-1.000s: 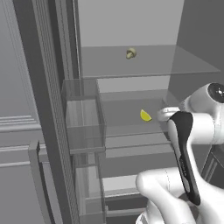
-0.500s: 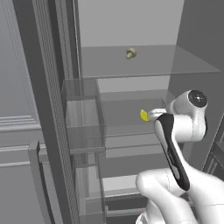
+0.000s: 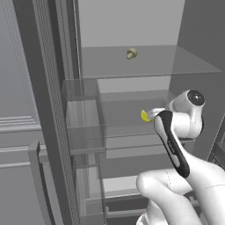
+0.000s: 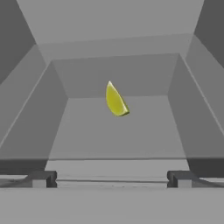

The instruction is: Grab a lemon wedge from the fridge and one ice cube from the ice bowl, and put them in the glass of lemonade.

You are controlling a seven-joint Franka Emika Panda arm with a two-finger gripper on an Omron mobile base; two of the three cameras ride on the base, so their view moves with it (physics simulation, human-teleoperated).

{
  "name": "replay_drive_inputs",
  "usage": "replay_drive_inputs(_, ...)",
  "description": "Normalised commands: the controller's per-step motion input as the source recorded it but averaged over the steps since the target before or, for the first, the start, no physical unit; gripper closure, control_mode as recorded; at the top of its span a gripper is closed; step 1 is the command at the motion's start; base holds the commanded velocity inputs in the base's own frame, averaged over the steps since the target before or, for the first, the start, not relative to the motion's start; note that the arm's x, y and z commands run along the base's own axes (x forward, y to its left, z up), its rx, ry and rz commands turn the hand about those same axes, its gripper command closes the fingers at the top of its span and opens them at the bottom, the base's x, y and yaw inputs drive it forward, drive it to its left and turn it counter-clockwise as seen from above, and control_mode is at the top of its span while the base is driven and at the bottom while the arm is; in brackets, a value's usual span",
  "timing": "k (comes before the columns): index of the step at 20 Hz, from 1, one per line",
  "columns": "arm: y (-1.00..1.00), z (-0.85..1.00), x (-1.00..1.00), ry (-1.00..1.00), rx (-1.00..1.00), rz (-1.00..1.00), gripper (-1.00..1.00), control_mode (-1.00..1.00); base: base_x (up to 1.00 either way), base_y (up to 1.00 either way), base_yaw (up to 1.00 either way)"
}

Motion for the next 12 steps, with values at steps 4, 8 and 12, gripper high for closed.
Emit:
replay_drive_inputs(4,-0.17,-0.03,0.28,0.03,0.00,0.01,-1.00,-1.00,0.00,0.00,0.00)
replay_drive_inputs(8,-0.07,-0.01,0.50,0.05,0.00,0.03,-1.00,-1.00,0.00,0.00,0.00)
replay_drive_inputs(12,0.00,-0.17,0.68,0.13,0.00,0.09,-1.00,-1.00,0.00,0.00,0.00)
